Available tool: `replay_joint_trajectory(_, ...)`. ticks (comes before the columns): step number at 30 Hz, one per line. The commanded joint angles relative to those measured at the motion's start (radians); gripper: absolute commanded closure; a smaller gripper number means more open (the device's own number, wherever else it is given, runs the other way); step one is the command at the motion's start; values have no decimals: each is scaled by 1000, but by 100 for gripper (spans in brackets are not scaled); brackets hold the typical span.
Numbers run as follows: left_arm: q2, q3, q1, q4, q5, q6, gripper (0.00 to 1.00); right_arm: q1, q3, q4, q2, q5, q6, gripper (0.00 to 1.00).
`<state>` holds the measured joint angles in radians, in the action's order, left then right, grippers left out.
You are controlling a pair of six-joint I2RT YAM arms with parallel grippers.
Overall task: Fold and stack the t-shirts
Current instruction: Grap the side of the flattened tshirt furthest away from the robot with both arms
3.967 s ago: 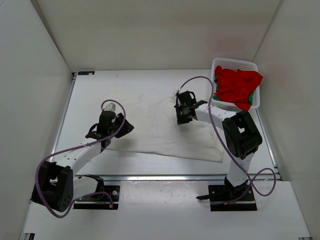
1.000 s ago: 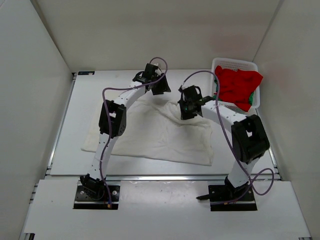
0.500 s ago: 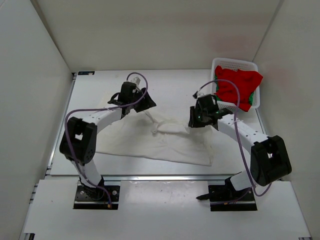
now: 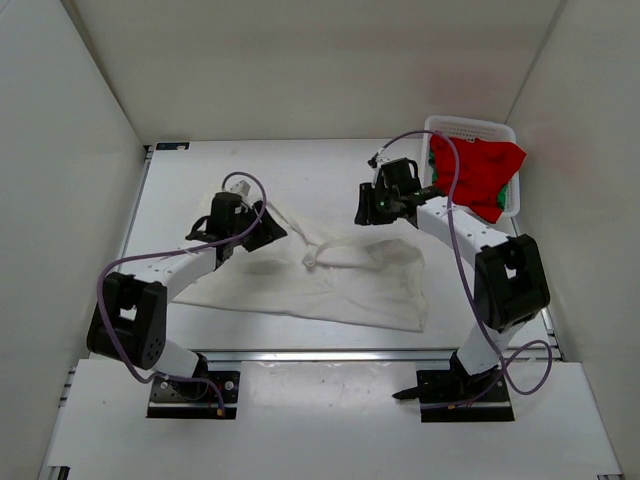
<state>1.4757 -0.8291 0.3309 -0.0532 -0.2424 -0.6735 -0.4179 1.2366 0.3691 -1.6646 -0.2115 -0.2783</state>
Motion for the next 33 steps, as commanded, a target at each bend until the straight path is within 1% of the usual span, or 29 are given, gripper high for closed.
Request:
replay_joint_trajectory(1, -74, 45, -81, 42, -52, -32, 39, 19, 51, 65, -80, 3, 44, 67)
replay_joint_trajectory(2, -84, 54, -87, 42, -49, -22, 39, 16, -3, 44, -58, 10, 50, 65)
replay_joint_trajectory(4, -85, 59, -81, 42, -38, -14, 40, 25, -49, -28, -49, -61, 22, 59)
replay_joint_trajectory(5, -78, 59, -81, 36, -37, -14, 40, 33, -57, -51, -58, -92, 16, 59)
replay_joint_trajectory(6, -69, 62, -66, 41, -60, -20, 40, 39, -49, -88, -72, -129, 10, 58)
replay_joint_trajectory(8, -60, 56, -52, 42, -55, -14, 41, 37, -28, -93, -105, -150, 7, 58)
replay_joint_trajectory(13, -54, 71, -52, 72, -72, -14, 41, 41, 4, -146, -190, -255, -4, 57)
replay_joint_trajectory(14, -58, 67, -52, 66, -64, -12, 40, 39, -3, -156, -201, -262, -12, 55)
replay_joint_trajectory(18, -57, 74, -62, 70, -75, -3, 41, 44, -2, -197, -245, -232, -32, 54)
replay_joint_trajectory(22, -52, 68, -62, 75, -78, -11, 41, 42, 17, -171, -273, -268, -15, 54)
replay_joint_trajectory(23, -57, 71, -59, 76, -80, -15, 41, 41, 8, -180, -273, -266, -16, 55)
replay_joint_trajectory(25, -42, 71, -66, 85, -80, -20, 41, 39, 11, -182, -268, -276, -30, 76)
replay_joint_trajectory(26, -48, 79, -59, 90, -77, -20, 43, 45, 14, -182, -267, -275, -30, 80)
replay_joint_trajectory(27, -40, 74, -59, 90, -75, -24, 42, 45, 15, -182, -261, -266, -35, 86)
replay_joint_trajectory(28, -35, 74, -58, 99, -77, -29, 42, 50, 17, -194, -258, -252, -33, 90)
replay_joint_trajectory(29, -31, 71, -49, 101, -72, -29, 42, 50, 20, -194, -251, -238, -30, 97)
replay_joint_trajectory(30, -32, 67, -49, 104, -72, -29, 42, 45, 38, -185, -247, -229, -27, 100)
replay_joint_trajectory(33, 0, 50, -36, 116, -74, -44, 44, 25, 64, -154, -199, -154, -7, 99)
